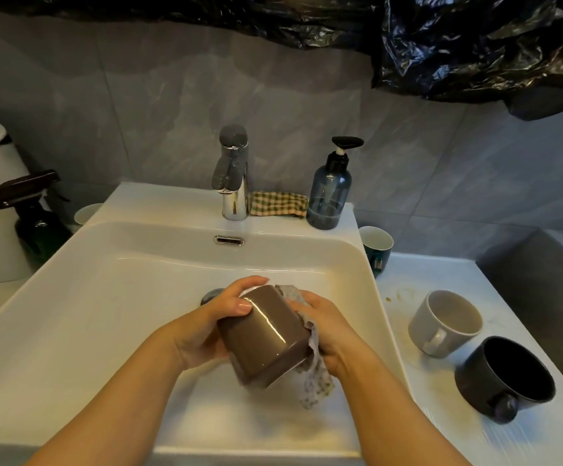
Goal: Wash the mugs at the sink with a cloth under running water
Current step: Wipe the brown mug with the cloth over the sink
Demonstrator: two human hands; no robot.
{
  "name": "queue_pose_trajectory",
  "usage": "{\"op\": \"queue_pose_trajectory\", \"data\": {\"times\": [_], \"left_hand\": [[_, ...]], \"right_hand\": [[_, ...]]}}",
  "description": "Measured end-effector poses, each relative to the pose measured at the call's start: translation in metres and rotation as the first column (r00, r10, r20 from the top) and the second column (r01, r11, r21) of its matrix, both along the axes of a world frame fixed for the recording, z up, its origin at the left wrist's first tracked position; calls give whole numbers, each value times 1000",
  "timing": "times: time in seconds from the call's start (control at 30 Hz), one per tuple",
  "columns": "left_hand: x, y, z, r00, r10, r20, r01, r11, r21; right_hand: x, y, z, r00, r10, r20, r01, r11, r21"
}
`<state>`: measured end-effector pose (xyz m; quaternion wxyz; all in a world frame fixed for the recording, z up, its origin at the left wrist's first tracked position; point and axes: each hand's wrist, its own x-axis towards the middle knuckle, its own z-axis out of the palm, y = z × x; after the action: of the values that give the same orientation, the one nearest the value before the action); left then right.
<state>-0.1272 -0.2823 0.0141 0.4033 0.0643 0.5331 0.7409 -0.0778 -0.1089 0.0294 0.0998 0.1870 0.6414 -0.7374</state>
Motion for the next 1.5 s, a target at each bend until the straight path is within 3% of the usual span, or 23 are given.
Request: {"op": "queue_pose_trajectory", "data": {"times": [0.17,0.23,0.33,0.4,0.5,0.57,0.7,0.77,0.83,0.93,1.0,1.07,1.13,1.23,1.33,1.4,1.5], "left_hand": [[8,22,1,931,233,280,-246,969,9],[16,29,2,940,214,264,-209,977,-45],[21,32,1,975,197,100,-185,976,-116],[19,31,2,979,202,-27,-203,967,-152],[14,26,3,975,195,-107,-211,963,-169],[12,21,3,970,183,-161,-207,967,-148],[13,16,3,921,177,-348,-230,966,-115],[13,16,-1,867,146,-477,-241,960,-144],[13,16,-6,819,83,-567,-221,959,-178],[12,18,-5,856,102,-506,-216,961,-172],[10,21,-3,916,242,-321,-280,957,-78],[8,23,-1,939,335,-77,-336,942,-11],[9,24,1,932,357,57,-357,934,-15],[9,24,-2,922,387,-18,-387,922,-11],[8,23,-4,923,346,-167,-357,933,-39],[7,21,-3,926,291,-241,-310,950,-45],[8,19,1,949,195,-246,-215,975,-55]], "right_hand": [[-4,-6,-9,941,-323,-99,329,943,48],[-6,-8,-12,907,-400,-135,416,899,133],[-7,-3,-16,881,-459,-115,473,860,193],[-6,-2,-18,892,-436,-116,451,857,248],[-2,-5,-19,926,-179,-331,352,727,590],[-1,-7,-16,900,-46,-433,340,695,633],[-5,-6,-12,919,-158,-361,306,863,402],[-5,-2,-9,957,-233,-174,264,946,187],[-4,2,-6,974,-226,28,227,972,-56],[-3,4,-2,976,-213,52,219,950,-222],[-5,-1,-4,962,-270,-38,245,918,-313],[-8,-10,-10,953,-273,-131,227,931,-287],[-7,-20,-8,950,-222,-219,199,973,-120],[-6,-19,-8,914,-252,-319,282,958,49],[-5,-14,-8,911,-283,-300,331,936,122],[-5,-10,-6,926,-313,-211,337,938,85],[-7,-3,-7,950,-300,83,311,909,-279]]}}
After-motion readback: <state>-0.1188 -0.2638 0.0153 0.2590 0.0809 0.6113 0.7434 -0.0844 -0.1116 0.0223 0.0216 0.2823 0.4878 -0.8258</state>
